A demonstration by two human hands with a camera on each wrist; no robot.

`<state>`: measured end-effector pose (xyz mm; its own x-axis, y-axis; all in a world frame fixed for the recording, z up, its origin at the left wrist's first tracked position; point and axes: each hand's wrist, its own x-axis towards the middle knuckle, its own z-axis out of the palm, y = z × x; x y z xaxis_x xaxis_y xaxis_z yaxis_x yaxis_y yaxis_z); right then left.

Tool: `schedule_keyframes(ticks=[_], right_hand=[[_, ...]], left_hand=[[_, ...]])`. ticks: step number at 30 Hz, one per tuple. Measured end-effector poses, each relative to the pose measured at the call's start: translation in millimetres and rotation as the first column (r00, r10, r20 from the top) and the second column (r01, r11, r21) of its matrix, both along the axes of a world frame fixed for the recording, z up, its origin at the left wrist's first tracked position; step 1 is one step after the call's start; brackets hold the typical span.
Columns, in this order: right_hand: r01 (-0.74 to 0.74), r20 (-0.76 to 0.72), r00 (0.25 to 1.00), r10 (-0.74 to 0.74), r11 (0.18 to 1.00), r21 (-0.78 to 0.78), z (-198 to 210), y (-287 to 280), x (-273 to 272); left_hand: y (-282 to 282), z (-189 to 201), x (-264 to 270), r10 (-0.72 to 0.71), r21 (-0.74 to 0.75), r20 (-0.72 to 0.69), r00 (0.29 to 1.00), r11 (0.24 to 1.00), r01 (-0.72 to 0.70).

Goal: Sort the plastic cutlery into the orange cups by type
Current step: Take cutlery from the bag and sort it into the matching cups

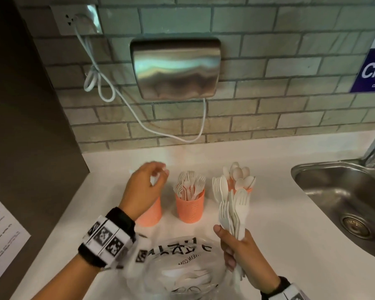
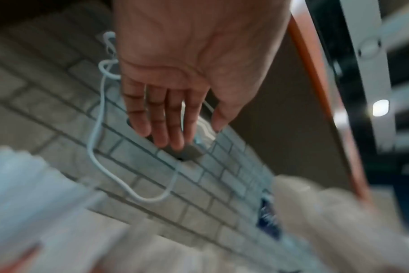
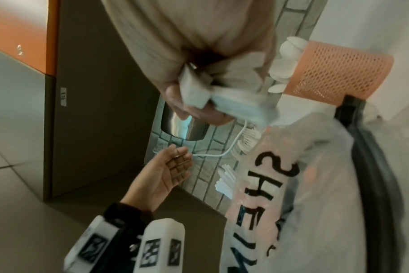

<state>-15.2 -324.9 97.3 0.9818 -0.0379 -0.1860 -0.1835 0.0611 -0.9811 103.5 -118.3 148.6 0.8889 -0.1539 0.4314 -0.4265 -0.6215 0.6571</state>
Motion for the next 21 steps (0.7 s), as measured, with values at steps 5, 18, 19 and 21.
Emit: schedule_keyframes(ticks=[5, 18, 19, 21], right_hand=[[0.013, 0.005, 1.0, -0.014, 0.997, 0.073, -4, 10, -1], [-0.049, 0.111, 0.992, 0.053, 0.998, -0.036, -5, 14, -22], [-0.052, 0.117, 0.991, 0.058, 0.997, -0.05, -6, 14, -24], [-0.048, 0.124, 0.991, 0.057, 0.996, -0.073, -8, 14, -27]], left_hand=[[-44, -15, -75, -0.179, -0.107, -0.22, 0.959, 0.982, 0.158], [-82, -50, -97, -0.191, -0.48, -0.302, 0.934, 0.877, 0.024], [-83, -48, -96, -0.185, -0.534, -0.292, 0.938, 0.846, 0.001], [-85, -41, -96, -0.182, -0.66, -0.275, 0.944, 0.749, -0.048]])
